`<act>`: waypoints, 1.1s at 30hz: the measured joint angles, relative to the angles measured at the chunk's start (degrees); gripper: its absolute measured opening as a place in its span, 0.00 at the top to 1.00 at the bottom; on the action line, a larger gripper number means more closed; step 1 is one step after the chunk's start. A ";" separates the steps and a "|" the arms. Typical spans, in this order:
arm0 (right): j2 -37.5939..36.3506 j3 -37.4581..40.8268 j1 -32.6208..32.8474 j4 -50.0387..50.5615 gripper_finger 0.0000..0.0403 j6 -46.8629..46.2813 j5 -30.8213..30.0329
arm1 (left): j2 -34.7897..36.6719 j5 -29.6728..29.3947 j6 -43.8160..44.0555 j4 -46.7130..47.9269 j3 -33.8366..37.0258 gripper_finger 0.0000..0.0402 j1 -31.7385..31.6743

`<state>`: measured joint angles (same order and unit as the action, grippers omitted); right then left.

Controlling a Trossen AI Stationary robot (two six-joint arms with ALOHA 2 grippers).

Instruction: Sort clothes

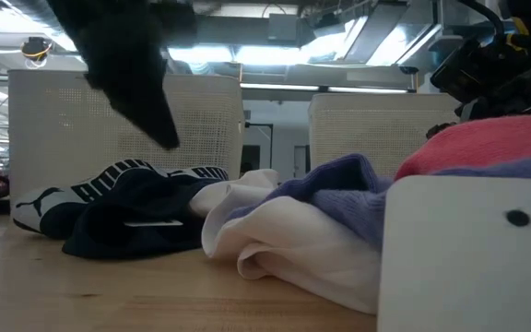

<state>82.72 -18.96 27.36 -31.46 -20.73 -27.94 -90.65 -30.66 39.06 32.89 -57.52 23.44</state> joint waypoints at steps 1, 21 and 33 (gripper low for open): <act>0.00 0.00 -0.01 -0.01 0.41 0.01 0.00 | -1.25 0.10 0.77 0.00 0.00 0.52 -0.24; 0.00 0.00 0.00 -0.01 0.41 0.02 -0.02 | -17.04 4.28 -2.53 -4.60 -0.39 0.65 -3.74; 0.00 0.00 -0.01 -0.10 0.41 0.02 -0.06 | -10.83 -1.53 -6.28 -1.81 -0.14 0.96 -2.34</act>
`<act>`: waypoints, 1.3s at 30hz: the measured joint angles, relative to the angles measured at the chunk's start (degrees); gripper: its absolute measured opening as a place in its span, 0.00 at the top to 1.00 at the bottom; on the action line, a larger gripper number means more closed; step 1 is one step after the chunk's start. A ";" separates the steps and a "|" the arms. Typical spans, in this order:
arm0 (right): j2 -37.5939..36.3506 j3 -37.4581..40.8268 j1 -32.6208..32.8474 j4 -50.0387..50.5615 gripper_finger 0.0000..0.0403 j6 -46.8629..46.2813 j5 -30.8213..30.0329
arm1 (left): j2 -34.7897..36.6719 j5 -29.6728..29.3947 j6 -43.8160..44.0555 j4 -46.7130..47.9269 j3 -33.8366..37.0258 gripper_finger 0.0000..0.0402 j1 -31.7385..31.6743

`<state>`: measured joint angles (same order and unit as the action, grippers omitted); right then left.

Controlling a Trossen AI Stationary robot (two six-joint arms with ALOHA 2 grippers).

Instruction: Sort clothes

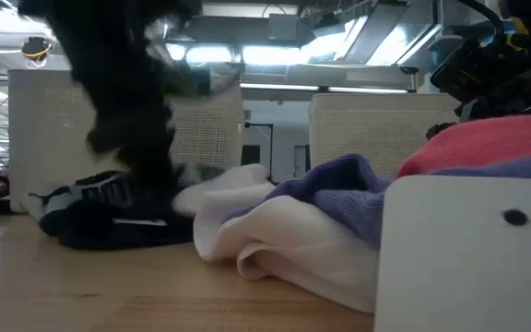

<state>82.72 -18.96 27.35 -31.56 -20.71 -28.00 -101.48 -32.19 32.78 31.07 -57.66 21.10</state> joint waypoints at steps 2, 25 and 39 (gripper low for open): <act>0.00 0.00 0.02 0.02 0.41 0.01 -0.03 | 2.68 -1.68 -0.61 0.38 -1.14 0.96 0.43; 0.00 -15.64 -0.44 -9.29 0.41 26.06 1.84 | 9.44 -7.03 -18.87 -13.57 -2.66 0.95 3.63; 11.90 -34.82 -4.37 11.61 0.27 34.60 -1.99 | 9.45 -7.05 -19.48 -14.23 -2.66 0.94 3.50</act>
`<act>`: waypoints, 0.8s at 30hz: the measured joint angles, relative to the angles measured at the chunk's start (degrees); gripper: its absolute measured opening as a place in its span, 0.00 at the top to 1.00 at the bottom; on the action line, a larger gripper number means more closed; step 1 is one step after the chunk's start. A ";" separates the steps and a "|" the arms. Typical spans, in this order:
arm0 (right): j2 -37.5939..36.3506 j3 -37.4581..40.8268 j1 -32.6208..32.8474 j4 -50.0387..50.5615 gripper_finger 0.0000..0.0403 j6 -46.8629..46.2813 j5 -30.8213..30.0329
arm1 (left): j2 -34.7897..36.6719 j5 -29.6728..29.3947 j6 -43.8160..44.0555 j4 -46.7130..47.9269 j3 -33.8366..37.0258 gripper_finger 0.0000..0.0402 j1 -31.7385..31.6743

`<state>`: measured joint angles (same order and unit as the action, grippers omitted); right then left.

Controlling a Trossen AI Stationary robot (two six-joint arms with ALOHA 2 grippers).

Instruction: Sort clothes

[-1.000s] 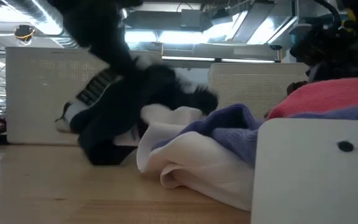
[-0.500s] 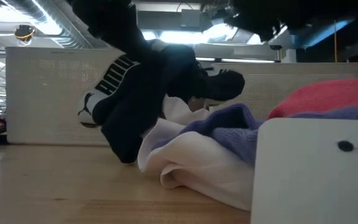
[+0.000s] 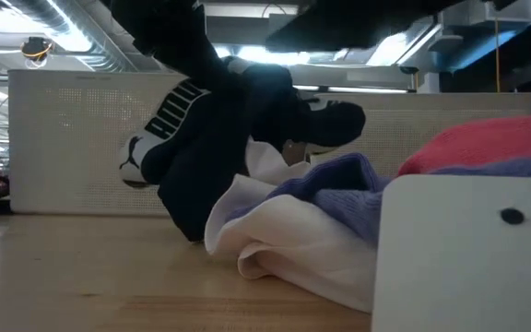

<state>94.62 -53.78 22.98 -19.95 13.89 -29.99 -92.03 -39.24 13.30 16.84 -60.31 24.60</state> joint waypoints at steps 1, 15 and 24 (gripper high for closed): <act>1.13 -1.28 -0.38 1.41 0.26 0.06 -0.01 | 0.00 0.00 -0.05 -0.09 0.00 0.94 0.00; 7.90 -6.73 -3.13 3.97 0.35 -0.11 0.17 | 0.00 0.02 -7.30 -5.88 -0.02 0.93 1.68; 7.90 -6.73 -3.13 6.44 0.92 0.01 1.06 | 0.00 0.04 -6.14 -5.72 -0.02 0.93 1.66</act>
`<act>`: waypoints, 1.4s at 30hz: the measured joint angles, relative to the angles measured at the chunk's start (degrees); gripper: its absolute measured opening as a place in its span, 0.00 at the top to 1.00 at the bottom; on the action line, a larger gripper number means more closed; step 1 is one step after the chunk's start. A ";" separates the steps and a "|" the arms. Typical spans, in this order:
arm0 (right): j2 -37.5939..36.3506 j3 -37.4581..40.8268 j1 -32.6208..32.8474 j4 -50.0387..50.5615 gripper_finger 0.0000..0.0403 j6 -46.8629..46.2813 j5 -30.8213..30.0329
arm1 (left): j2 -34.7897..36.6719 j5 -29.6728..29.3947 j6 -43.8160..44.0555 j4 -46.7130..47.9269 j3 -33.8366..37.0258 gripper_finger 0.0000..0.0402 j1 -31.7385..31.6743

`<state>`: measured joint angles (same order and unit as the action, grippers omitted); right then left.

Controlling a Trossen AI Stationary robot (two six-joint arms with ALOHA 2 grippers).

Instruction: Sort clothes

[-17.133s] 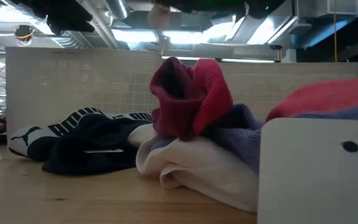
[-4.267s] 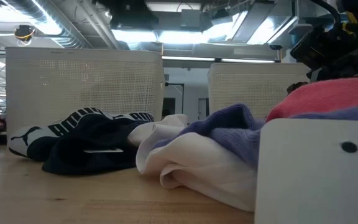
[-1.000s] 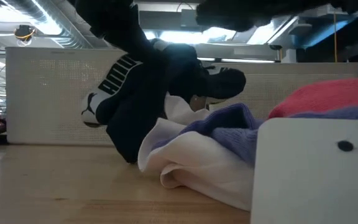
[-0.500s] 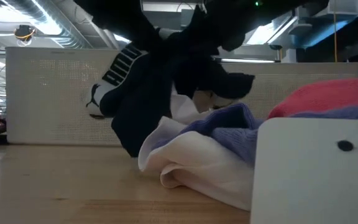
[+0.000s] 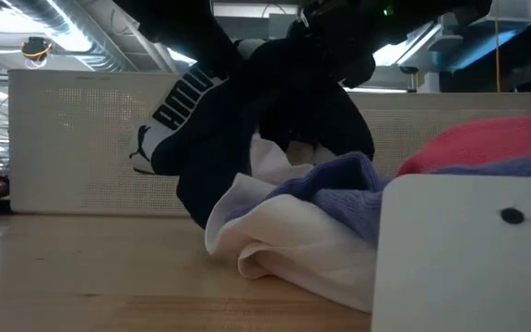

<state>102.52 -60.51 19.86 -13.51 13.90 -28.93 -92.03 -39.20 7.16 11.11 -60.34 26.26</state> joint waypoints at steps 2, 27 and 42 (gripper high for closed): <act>0.00 0.00 0.00 0.04 0.93 0.10 -0.20 | 0.00 -0.01 -0.04 -0.01 0.00 0.92 0.00; -18.64 0.04 -0.53 12.25 0.90 3.12 -10.56 | 11.98 -4.97 14.83 19.69 0.52 0.55 5.48; -37.06 0.04 -21.44 16.53 0.88 8.89 -16.82 | 11.78 -6.03 17.82 6.17 11.27 0.55 6.49</act>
<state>65.46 -60.47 -1.58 3.02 22.79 -45.75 -80.25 -45.23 24.98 17.29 -49.07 32.75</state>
